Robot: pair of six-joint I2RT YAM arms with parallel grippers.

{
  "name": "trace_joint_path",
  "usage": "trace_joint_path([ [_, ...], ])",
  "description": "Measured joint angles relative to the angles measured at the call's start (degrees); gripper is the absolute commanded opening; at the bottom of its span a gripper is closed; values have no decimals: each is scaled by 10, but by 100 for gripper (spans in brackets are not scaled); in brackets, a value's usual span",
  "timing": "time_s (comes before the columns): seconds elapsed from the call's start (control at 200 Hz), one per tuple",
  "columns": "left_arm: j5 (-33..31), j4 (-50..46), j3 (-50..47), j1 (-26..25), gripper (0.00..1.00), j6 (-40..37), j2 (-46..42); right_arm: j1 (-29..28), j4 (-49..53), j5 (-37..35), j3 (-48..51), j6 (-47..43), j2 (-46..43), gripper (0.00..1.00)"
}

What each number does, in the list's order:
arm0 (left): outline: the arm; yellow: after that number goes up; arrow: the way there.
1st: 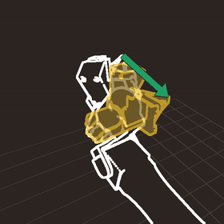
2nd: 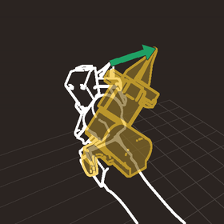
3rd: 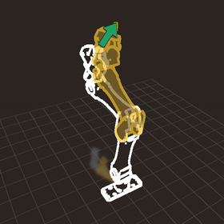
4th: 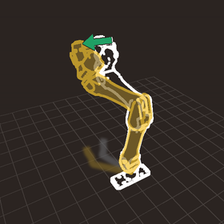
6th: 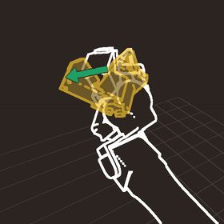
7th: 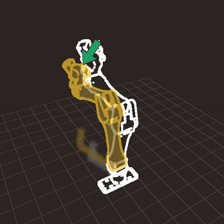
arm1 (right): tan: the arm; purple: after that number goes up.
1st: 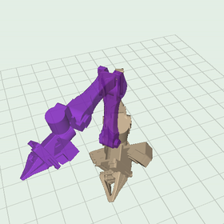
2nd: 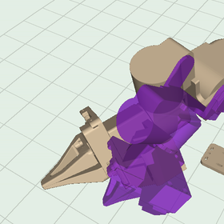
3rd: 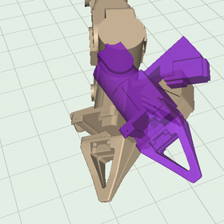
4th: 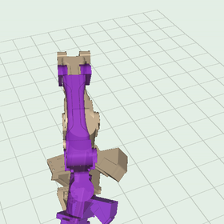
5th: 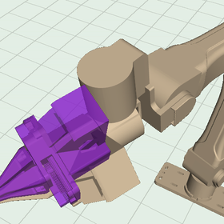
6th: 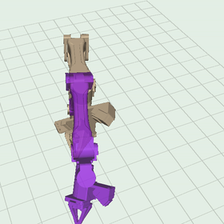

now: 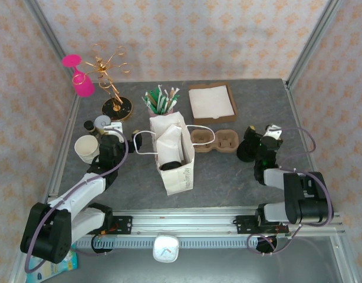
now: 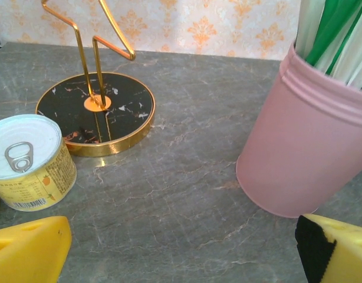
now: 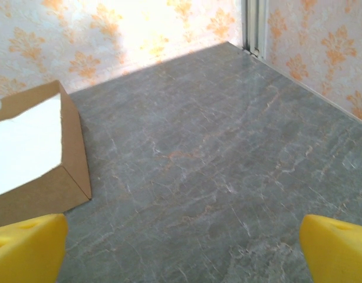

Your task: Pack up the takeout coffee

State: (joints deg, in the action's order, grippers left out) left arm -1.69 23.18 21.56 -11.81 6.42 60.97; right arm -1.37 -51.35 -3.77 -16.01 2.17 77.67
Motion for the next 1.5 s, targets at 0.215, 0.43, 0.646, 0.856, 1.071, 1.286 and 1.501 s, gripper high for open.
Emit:
trace_joint_path([
  [0.215,0,46,-1,0,99,-37,46,-2,-90,24,14,-24,42,100],
  [0.43,-3,83,1,0,99,-70,75,-5,-168,44,39,-39,89,100],
  [0.646,-7,118,-5,1,99,-87,84,-6,-174,44,36,-40,92,100],
  [0.856,-6,203,-51,16,99,-96,119,-6,-173,44,36,-40,92,100],
  [1.071,5,249,-57,30,99,-100,156,-6,-173,44,36,-40,92,100],
  [1.286,15,272,-57,36,99,-106,161,-6,-173,44,36,-40,92,100],
  [1.501,25,309,-58,45,99,-111,171,-6,-173,44,36,-40,92,100],
])
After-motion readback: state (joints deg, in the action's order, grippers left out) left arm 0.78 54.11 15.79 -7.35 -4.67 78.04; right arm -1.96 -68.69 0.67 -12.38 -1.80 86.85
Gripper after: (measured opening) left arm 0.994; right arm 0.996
